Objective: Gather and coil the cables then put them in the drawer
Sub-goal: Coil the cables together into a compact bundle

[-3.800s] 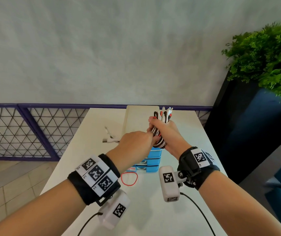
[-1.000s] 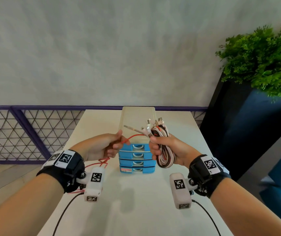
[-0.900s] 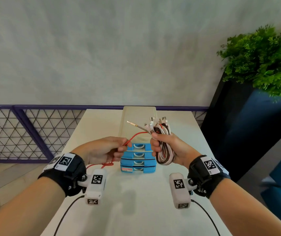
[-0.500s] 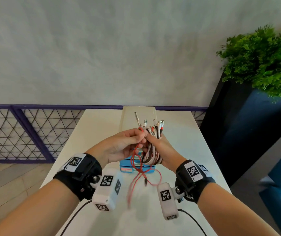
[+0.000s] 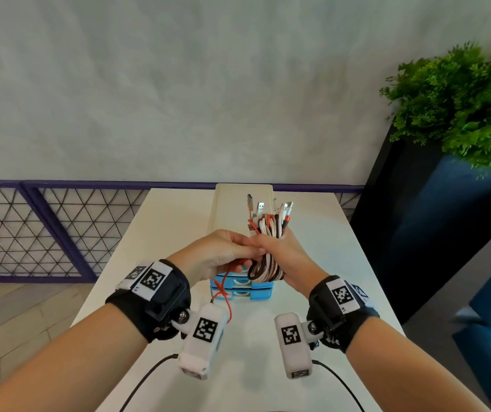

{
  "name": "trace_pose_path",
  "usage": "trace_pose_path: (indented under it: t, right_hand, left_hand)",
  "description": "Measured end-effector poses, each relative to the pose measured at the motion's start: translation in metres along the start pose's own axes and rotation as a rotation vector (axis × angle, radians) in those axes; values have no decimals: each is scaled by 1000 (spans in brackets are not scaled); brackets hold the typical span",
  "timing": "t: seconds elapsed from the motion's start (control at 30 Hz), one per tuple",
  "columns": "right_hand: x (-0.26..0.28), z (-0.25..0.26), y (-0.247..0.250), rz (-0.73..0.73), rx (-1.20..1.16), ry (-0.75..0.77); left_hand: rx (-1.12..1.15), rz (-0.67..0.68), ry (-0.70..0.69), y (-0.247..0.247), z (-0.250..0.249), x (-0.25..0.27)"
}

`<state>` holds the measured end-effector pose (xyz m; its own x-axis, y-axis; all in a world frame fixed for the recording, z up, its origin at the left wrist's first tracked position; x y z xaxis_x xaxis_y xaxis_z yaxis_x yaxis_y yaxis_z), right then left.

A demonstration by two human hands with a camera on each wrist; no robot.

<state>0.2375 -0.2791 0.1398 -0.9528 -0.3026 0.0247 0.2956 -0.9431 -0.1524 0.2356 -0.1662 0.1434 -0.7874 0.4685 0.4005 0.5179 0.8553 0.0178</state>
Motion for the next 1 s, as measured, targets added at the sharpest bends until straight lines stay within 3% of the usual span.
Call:
trace_pose_path:
  t: [0.07, 0.13, 0.2, 0.27, 0.33, 0.47, 0.57, 0.67, 0.77, 0.9, 1.0]
  right_hand:
    - [0, 11, 5, -98, 92, 94]
    - [-3, 16, 13, -191, 37, 152]
    - [-7, 13, 26, -273, -163, 122]
    - [-13, 11, 32, -257, -497, 88]
    - [-17, 20, 33, -222, -736, 110]
    - [-17, 39, 31, -186, -849, 162]
    - [-15, 47, 31, -157, -846, 190]
    - [-11, 63, 32, -113, -879, 245]
    - [-8, 82, 33, -81, -865, 288]
    - [-9, 86, 31, -103, -713, 267]
    - [-10, 75, 21, -95, -595, 223]
  left_hand:
    - [2, 28, -19, -2, -1, 2]
    - [30, 74, -41, -4, -1, 7]
    - [97, 189, -62, -11, 5, 13]
    - [97, 325, -101, -18, 14, 19]
    - [-73, 390, -145, -22, 28, 20]
    - [-413, 323, -142, -10, 67, 11]
    - [-879, 171, -75, 27, 107, 3]
    - [-1121, 29, 46, 64, 137, 9]
    - [-1323, 50, 258, 85, 165, 17]
    - [-1201, 36, 388, 119, 181, 20]
    - [-986, 51, 210, 115, 154, 13]
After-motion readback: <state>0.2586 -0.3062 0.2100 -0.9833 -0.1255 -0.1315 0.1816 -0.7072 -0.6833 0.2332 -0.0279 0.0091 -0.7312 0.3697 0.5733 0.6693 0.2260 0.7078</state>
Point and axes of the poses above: each hand's wrist, its own x-axis away from the middle knuckle, its own y-axis out of the back of the hand, z = x × y, the point moved 7 cm from there along -x, towards the middle knuckle, and after that the axes turned 10 degrees about z, right-handed, at the moved point
